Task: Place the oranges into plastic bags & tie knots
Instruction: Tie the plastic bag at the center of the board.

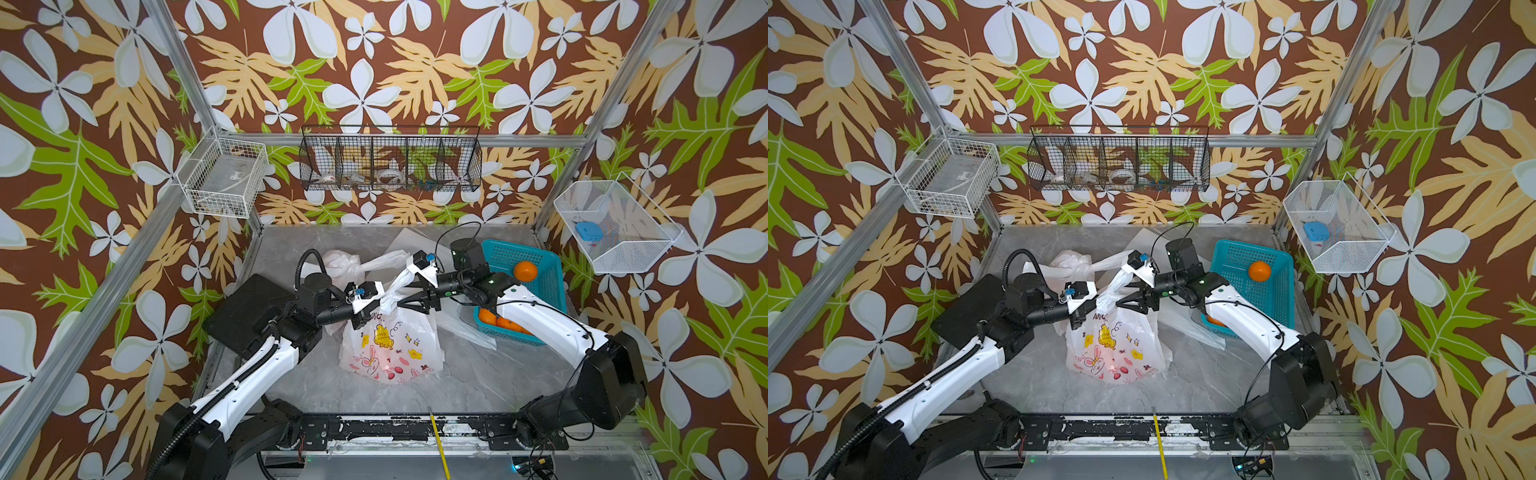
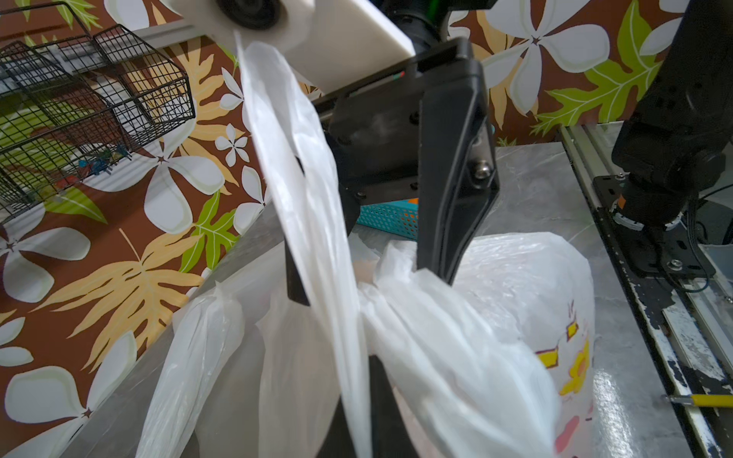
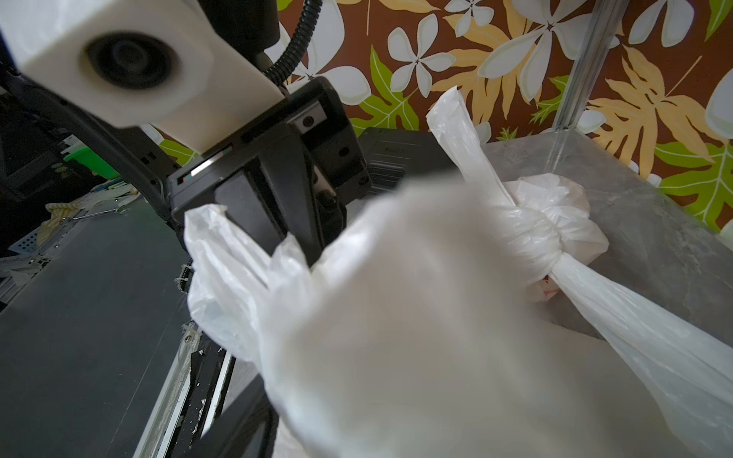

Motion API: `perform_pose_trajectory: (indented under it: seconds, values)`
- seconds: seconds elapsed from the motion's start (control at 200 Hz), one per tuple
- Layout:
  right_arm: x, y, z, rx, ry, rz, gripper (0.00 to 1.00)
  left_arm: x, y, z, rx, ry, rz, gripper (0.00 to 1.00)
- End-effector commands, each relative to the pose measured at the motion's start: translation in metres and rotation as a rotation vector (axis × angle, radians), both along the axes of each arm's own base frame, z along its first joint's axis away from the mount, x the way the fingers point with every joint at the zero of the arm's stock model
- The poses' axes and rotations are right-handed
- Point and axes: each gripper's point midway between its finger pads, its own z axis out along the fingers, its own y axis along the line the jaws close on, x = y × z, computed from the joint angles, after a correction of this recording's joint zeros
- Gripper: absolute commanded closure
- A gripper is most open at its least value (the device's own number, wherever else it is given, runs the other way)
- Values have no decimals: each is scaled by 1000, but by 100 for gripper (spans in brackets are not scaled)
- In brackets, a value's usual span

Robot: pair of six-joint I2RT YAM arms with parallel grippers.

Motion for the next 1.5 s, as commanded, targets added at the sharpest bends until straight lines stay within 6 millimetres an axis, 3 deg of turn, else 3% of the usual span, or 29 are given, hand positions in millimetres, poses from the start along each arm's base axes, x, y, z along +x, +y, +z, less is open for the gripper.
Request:
perform_pose_trajectory:
  seconds: [0.0,0.14,0.24,0.325,0.5,0.711,1.051,1.196,1.431,1.496]
  values:
    - [0,4,8,31,-6,23,30,-4,-4,5,2,-46,-45,100]
    - [1,8,16,51,-15,43,30,-3,-6,5,1,-41,-57,100]
    - [-1,12,18,55,-17,58,38,-2,-7,6,2,-36,-60,100]
    - [-4,13,17,58,-10,73,56,-1,-8,5,3,-20,-59,100]
    - [-5,9,14,45,-22,56,100,2,-6,-1,16,24,-31,79]
    - [-4,6,16,36,-40,31,100,-3,-4,-4,7,42,-35,54]
    - [0,6,11,22,-40,13,100,-9,-14,31,-131,38,-106,42]
    - [1,5,12,19,-50,5,100,-8,-14,36,-140,34,-96,49]
    - [0,4,12,14,-56,-3,100,0,-12,31,-110,41,-57,86]
    - [-1,3,13,14,-59,-3,94,4,-11,30,-104,45,-38,95]
